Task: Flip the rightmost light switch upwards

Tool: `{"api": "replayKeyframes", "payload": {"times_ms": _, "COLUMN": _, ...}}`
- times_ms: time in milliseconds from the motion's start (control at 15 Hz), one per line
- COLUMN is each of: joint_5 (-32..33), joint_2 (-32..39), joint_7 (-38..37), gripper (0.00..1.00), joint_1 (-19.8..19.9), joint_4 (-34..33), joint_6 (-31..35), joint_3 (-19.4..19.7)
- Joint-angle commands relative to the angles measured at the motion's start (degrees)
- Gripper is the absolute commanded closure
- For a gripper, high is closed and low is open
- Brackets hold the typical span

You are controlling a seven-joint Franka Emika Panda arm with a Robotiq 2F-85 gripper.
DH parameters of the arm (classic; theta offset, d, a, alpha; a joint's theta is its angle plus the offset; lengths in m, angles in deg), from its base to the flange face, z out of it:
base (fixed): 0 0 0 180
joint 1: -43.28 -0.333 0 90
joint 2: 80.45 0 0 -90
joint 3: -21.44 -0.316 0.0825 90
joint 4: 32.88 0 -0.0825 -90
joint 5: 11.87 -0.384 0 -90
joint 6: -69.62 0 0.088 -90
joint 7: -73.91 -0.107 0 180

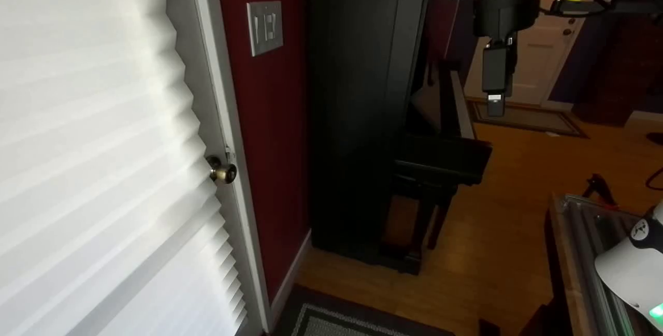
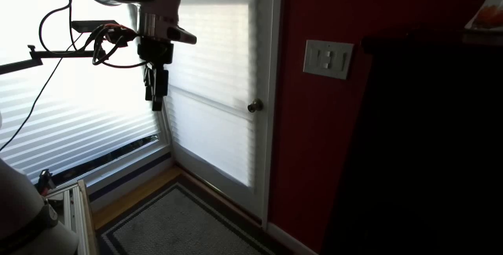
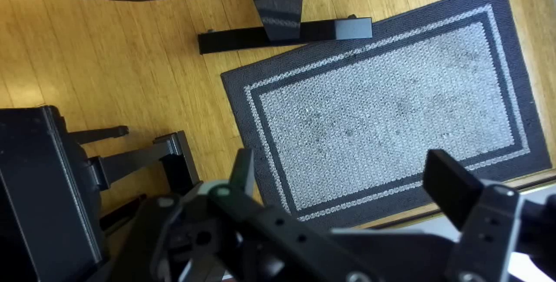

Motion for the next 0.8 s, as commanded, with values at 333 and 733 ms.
{"api": "replayKeyframes", "payload": {"times_ms": 333, "joint_5": 0.2, "joint_2": 0.0, "joint_7": -0.2, "gripper": 0.00, "joint_1": -0.5, "joint_4": -0.1, "joint_6": -0.1, "joint_3": 0.4}}
{"api": "replayKeyframes", "payload": {"times_ms": 733, "joint_5": 2.1, "joint_2": 1.3, "joint_7": -5.6, "gripper": 0.00, "joint_1": 4.2, "joint_4": -4.5, "joint_6": 12.9, "joint_3": 2.5}}
